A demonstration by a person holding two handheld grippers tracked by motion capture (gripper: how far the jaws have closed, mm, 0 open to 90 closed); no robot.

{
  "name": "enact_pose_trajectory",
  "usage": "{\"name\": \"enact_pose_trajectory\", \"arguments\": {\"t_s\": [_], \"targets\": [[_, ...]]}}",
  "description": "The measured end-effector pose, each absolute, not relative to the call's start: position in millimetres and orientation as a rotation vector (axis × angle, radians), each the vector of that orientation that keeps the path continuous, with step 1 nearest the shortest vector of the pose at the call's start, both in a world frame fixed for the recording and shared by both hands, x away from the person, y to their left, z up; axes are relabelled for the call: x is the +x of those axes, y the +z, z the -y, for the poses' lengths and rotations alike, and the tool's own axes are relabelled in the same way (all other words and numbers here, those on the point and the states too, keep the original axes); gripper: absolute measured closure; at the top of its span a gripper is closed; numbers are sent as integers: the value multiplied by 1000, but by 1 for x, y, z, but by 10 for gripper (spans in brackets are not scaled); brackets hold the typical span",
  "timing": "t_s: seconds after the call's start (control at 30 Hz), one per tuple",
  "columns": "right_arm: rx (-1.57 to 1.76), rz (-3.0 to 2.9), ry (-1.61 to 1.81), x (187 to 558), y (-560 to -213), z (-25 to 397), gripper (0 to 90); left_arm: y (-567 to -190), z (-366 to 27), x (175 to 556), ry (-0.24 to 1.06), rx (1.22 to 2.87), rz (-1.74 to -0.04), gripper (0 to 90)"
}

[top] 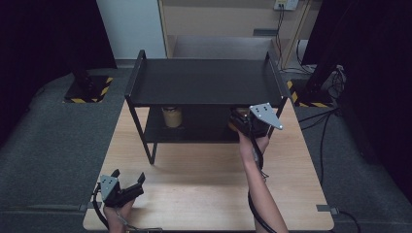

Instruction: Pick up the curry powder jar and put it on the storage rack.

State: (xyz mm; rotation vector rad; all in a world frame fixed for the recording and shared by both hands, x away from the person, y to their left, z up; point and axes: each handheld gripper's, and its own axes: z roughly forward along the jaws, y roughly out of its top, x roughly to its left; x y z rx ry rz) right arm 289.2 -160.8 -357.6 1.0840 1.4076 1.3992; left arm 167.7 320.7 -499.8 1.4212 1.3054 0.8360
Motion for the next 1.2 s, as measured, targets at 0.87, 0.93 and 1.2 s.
{"name": "enact_pose_trajectory", "arguments": {"t_s": [0.87, 0.93, 1.2], "targets": [[1089, -1379, 1431, 256, -372, 167, 73, -499, -318, 167, 855, 1436, -1299, 0], [1074, -1405, 1430, 254, -373, 170, 53, -499, -317, 167, 857, 1435, -1299, 0], [1040, -1432, 1425, 243, -383, 174, 7, -500, -316, 166, 861, 1435, -1299, 0]]}}
